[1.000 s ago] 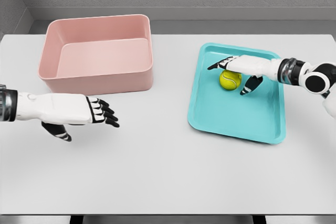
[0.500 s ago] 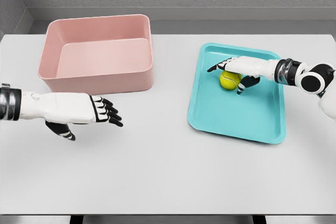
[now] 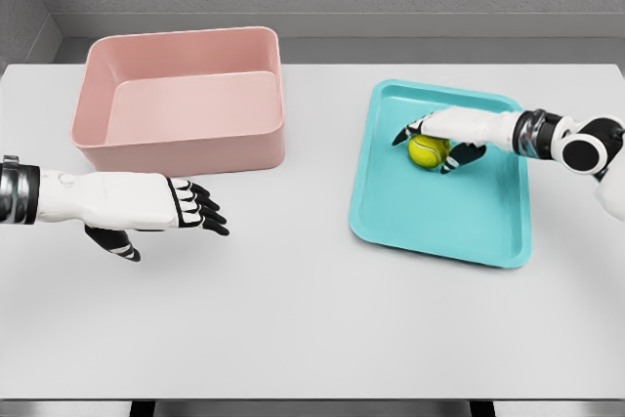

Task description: Put the tennis from the blue tray into the pink basket with both arms

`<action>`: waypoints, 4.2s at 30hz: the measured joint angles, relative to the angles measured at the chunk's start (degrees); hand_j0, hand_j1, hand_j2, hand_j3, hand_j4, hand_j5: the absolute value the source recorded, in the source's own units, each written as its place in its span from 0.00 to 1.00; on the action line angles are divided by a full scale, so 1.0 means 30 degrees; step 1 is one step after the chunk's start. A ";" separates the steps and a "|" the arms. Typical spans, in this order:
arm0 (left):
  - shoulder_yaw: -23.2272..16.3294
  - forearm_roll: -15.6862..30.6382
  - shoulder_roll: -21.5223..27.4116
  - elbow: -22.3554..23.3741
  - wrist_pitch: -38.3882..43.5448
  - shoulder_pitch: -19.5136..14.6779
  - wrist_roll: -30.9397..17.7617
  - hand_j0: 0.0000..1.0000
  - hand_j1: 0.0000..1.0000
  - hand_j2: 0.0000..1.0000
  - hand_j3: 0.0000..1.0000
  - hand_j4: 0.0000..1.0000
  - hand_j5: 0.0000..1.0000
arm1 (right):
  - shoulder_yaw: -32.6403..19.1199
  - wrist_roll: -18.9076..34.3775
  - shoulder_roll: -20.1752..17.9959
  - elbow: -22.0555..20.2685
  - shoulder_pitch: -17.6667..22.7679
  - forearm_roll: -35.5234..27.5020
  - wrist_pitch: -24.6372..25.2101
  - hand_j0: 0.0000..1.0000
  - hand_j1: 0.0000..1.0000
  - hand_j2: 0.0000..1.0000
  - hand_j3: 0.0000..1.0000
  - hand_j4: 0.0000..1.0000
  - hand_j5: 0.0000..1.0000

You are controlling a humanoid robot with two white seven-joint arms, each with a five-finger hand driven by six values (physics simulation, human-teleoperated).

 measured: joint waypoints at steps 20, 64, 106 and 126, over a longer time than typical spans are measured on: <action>0.0028 -0.0004 -0.0284 0.0458 0.0000 -0.0029 0.0000 1.00 1.00 1.00 1.00 1.00 1.00 | 0.0290 0.0538 -0.0023 -0.0090 -0.0264 0.0017 -0.0062 0.50 0.50 0.50 0.50 0.50 0.50; 0.0181 0.0000 -0.0343 0.0558 0.0000 -0.0029 0.0000 1.00 1.00 1.00 1.00 1.00 1.00 | 0.0318 0.0543 -0.1749 -0.7487 -0.0498 -0.0161 -0.1729 0.49 0.49 0.49 0.49 0.49 0.49; 0.6972 0.0287 0.0835 0.0351 0.0000 0.6651 -0.0118 1.00 1.00 1.00 1.00 1.00 1.00 | 0.2807 0.1455 0.4264 -0.5629 -0.0410 -0.0038 -0.1144 0.85 0.85 0.85 0.85 0.85 0.85; 0.4523 -0.0858 -0.2070 0.0528 0.0008 0.3897 -0.0151 1.00 1.00 1.00 1.00 1.00 1.00 | 0.2115 0.1183 0.0545 -0.8789 -0.1377 -0.0217 -0.2137 1.00 1.00 1.00 1.00 1.00 1.00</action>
